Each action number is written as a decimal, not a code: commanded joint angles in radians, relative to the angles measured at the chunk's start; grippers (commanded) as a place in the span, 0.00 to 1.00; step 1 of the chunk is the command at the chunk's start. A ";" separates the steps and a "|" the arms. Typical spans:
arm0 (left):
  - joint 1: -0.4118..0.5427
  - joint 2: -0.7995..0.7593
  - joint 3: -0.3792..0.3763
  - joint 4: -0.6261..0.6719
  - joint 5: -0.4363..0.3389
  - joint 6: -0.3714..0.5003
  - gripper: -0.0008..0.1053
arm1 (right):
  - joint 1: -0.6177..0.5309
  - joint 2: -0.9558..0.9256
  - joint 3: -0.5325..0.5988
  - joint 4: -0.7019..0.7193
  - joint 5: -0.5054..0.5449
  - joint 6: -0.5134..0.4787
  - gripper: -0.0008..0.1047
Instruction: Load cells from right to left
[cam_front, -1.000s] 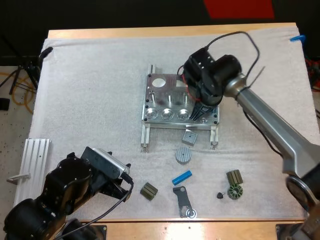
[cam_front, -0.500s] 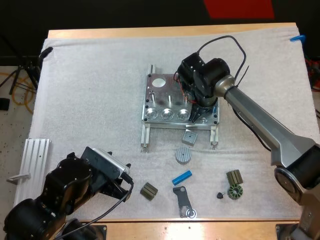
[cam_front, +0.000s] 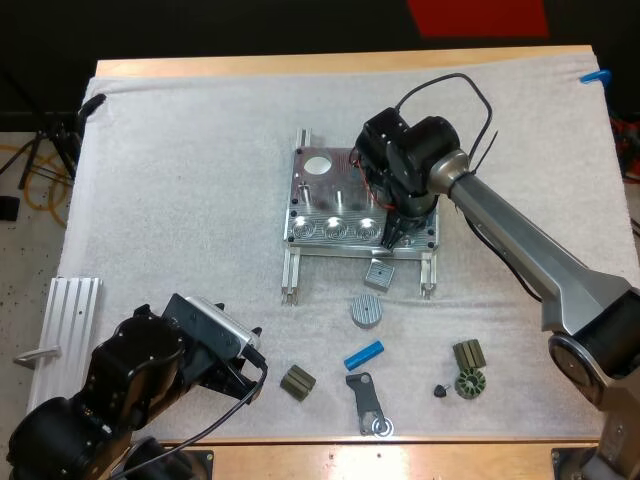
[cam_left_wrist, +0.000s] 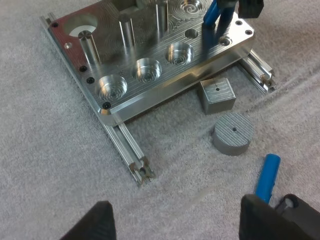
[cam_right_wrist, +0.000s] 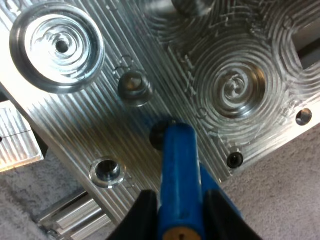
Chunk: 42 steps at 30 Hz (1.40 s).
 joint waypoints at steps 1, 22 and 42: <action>-0.005 -0.005 -0.006 -0.002 0.000 -0.002 0.51 | -0.006 -0.001 -0.008 0.021 -0.021 0.004 0.01; -0.005 -0.005 -0.006 -0.002 0.000 -0.002 0.51 | -0.004 -0.001 -0.008 -0.031 -0.049 0.009 0.01; -0.005 -0.005 -0.006 -0.002 0.000 -0.002 0.51 | -0.004 -0.001 -0.008 -0.011 -0.056 0.009 0.01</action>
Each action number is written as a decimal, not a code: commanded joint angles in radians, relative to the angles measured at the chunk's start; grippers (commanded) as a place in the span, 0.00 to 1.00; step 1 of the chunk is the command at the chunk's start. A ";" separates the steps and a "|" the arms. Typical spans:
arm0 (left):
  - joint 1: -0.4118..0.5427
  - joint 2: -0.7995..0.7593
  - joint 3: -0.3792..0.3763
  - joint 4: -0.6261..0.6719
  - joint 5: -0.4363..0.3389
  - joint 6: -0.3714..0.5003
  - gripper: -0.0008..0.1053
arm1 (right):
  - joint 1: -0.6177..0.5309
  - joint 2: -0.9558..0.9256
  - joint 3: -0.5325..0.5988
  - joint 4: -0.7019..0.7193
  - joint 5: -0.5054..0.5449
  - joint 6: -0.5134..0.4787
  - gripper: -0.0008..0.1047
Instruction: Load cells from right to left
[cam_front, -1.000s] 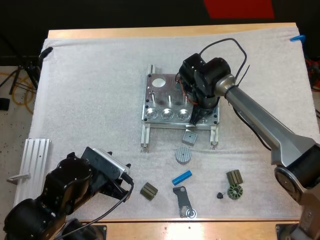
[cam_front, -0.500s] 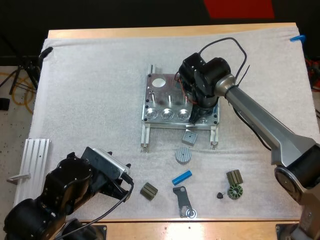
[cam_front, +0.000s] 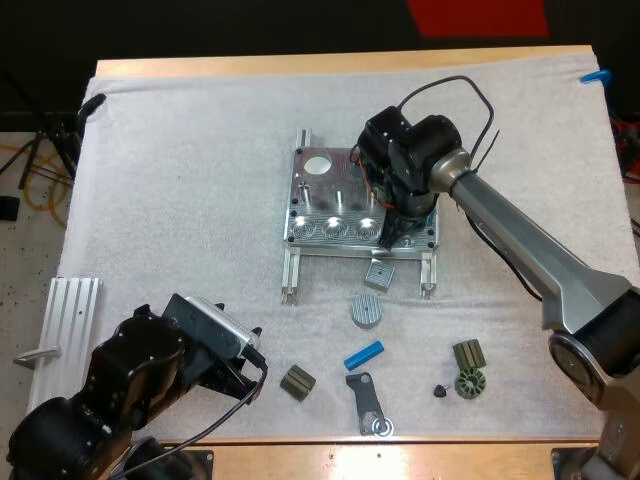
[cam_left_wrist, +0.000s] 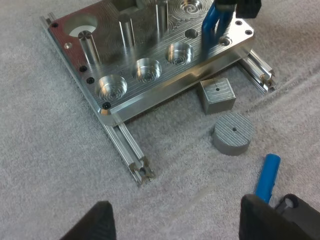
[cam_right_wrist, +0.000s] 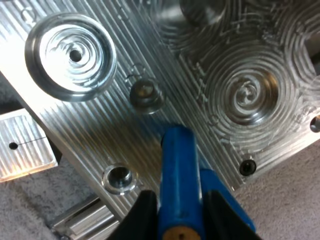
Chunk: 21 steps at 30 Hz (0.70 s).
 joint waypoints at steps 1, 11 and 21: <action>-0.005 -0.005 -0.006 -0.002 0.000 -0.002 0.51 | -0.001 -0.001 -0.006 -0.010 -0.012 0.002 0.01; -0.005 -0.005 -0.006 -0.002 0.000 -0.002 0.51 | -0.001 0.032 -0.002 0.028 -0.012 0.002 0.01; -0.005 -0.005 -0.006 -0.002 0.000 -0.002 0.51 | -0.001 0.037 0.001 -0.010 -0.012 0.003 0.01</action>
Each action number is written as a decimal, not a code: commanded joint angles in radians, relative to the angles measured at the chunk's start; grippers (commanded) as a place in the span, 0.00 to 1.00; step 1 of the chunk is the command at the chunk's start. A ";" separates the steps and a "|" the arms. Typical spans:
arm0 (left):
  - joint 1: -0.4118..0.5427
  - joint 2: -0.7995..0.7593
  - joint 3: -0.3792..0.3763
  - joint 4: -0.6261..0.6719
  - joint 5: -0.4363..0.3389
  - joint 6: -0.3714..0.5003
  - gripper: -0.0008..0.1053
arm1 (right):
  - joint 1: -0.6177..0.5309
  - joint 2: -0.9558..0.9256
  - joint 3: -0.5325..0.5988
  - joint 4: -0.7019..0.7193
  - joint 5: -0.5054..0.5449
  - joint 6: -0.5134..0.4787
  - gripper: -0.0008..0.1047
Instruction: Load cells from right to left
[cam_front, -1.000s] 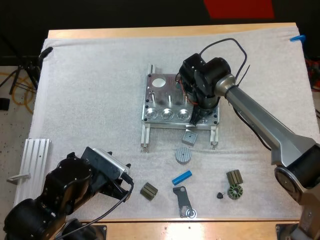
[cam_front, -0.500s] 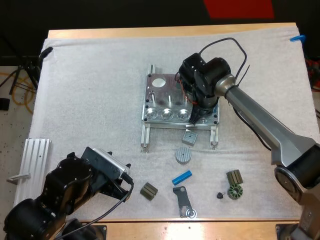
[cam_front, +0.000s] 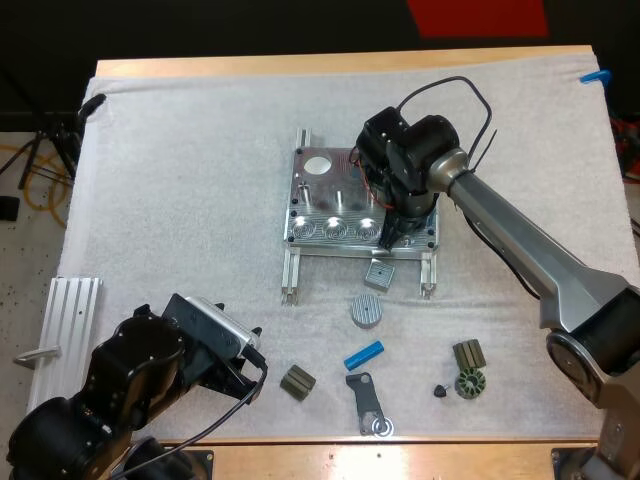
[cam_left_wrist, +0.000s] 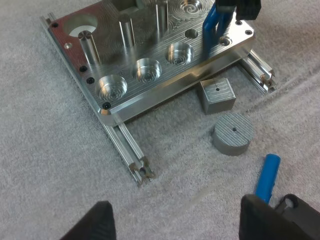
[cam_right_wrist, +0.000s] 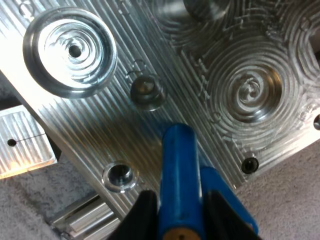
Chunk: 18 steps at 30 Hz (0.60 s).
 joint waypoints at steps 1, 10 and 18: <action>-0.005 -0.005 -0.006 -0.002 0.000 -0.002 0.51 | -0.001 0.025 0.007 -0.025 -0.014 0.003 0.01; -0.005 -0.005 -0.006 -0.002 0.000 -0.002 0.51 | -0.001 0.035 0.013 -0.065 -0.006 0.026 0.01; -0.005 -0.005 -0.006 -0.002 0.000 -0.002 0.51 | -0.001 0.035 0.013 -0.080 -0.007 0.026 0.01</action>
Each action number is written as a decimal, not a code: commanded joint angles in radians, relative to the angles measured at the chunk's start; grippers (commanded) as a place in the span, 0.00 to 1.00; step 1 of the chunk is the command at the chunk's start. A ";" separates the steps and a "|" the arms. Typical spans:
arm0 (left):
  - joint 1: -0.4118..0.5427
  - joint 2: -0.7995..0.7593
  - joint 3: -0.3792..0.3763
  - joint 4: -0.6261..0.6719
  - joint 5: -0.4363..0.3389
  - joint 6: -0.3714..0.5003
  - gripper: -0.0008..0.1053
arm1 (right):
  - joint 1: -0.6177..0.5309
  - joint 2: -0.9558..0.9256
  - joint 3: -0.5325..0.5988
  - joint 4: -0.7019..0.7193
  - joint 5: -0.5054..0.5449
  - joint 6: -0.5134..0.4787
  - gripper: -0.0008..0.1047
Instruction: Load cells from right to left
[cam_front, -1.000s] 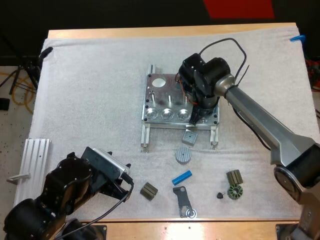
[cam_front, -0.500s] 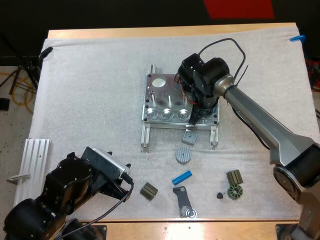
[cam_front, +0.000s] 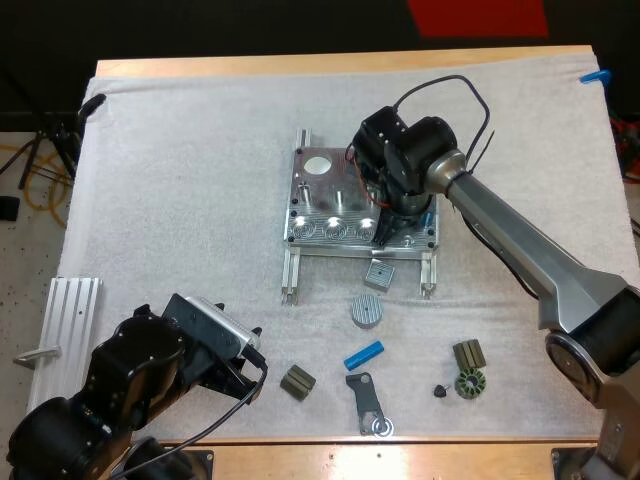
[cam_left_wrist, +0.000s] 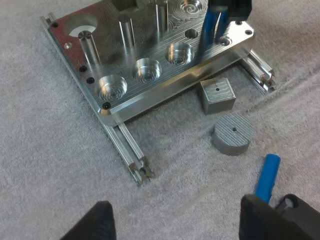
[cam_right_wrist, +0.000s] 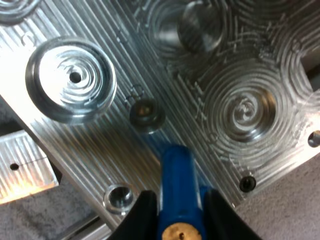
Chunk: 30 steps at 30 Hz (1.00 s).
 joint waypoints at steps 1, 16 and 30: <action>-0.005 -0.005 -0.006 -0.002 0.000 -0.002 0.51 | -0.001 0.033 0.013 -0.032 -0.012 0.004 0.01; -0.005 -0.005 -0.006 -0.002 0.000 -0.002 0.51 | -0.001 0.033 0.013 -0.009 0.079 0.004 0.01; -0.005 -0.005 -0.006 -0.002 0.000 -0.002 0.51 | -0.001 0.033 0.013 0.015 0.094 0.046 0.01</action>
